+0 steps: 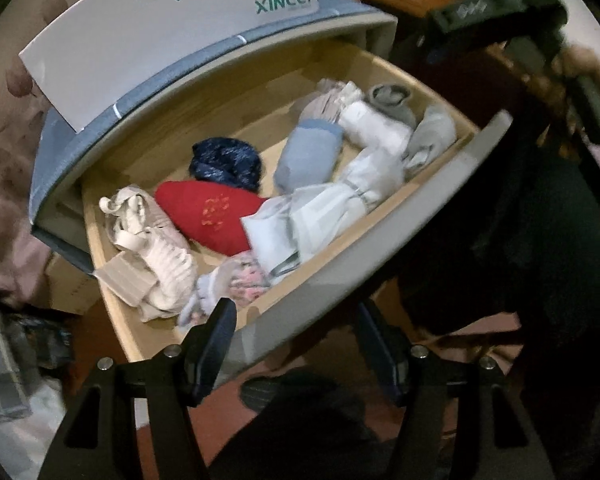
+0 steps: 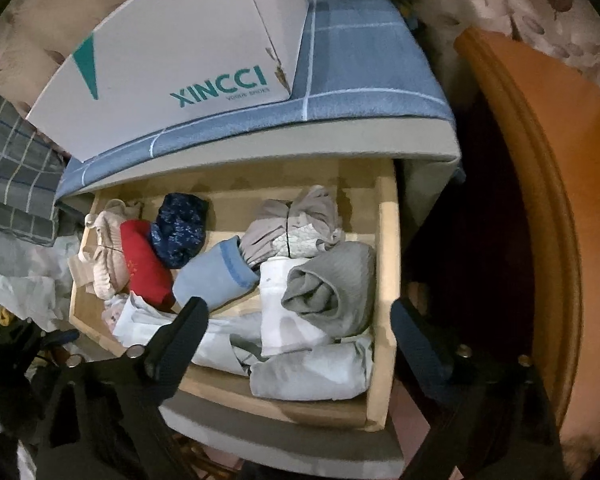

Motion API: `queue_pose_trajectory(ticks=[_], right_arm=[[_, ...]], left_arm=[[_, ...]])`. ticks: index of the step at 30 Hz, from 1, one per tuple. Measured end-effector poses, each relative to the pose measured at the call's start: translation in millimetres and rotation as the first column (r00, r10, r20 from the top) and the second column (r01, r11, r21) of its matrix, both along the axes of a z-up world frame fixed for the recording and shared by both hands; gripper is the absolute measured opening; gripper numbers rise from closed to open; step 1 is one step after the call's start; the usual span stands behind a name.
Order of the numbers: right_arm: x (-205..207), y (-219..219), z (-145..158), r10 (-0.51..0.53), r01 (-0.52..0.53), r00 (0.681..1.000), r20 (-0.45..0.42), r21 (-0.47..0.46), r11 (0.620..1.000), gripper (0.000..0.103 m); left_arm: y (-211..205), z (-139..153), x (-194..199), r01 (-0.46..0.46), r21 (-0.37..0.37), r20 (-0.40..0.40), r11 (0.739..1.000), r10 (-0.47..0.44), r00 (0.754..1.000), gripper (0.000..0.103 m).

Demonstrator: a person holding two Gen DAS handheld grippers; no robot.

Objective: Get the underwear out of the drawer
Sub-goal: 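Release the drawer front with the left tool while the right tool moves over the drawer, then grasp the cream lace underwear with the left tool while the right tool grasps the grey sock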

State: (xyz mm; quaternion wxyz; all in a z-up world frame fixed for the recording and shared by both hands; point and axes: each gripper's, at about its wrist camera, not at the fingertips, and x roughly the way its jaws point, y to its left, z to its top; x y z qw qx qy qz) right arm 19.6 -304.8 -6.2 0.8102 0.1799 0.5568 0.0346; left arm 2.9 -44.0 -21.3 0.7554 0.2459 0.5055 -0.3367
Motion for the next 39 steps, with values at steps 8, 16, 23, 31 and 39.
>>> queue_pose_trajectory(ticks=[8, 16, 23, 31, 39], right_arm=[[26, 15, -21, 0.059, -0.063, 0.994, -0.089, -0.042, 0.997, 0.069], [46, 20, -48, 0.056, -0.077, 0.983, -0.173, -0.117, 0.990, 0.056], [54, 21, -64, 0.070, -0.110, 0.973, -0.219, -0.171, 0.979, 0.054], [58, 17, -70, 0.090, -0.144, 0.963, -0.253, -0.205, 0.968, 0.035], [64, 33, -84, 0.127, -0.222, 0.940, -0.317, -0.284, 0.933, 0.035]], left_arm=[[13, 17, 0, -0.088, -0.139, -0.069, 0.986, 0.079, 0.994, 0.064], [47, 19, 32, -0.306, -0.178, -0.071, 0.935, 0.298, 0.952, 0.064], [66, 5, 61, -0.474, -0.159, -0.081, 0.866, 0.467, 0.880, 0.064], [75, -9, 85, -0.599, -0.127, -0.100, 0.791, 0.591, 0.801, 0.064], [79, -19, 94, -0.638, -0.105, -0.122, 0.762, 0.627, 0.769, 0.064]])
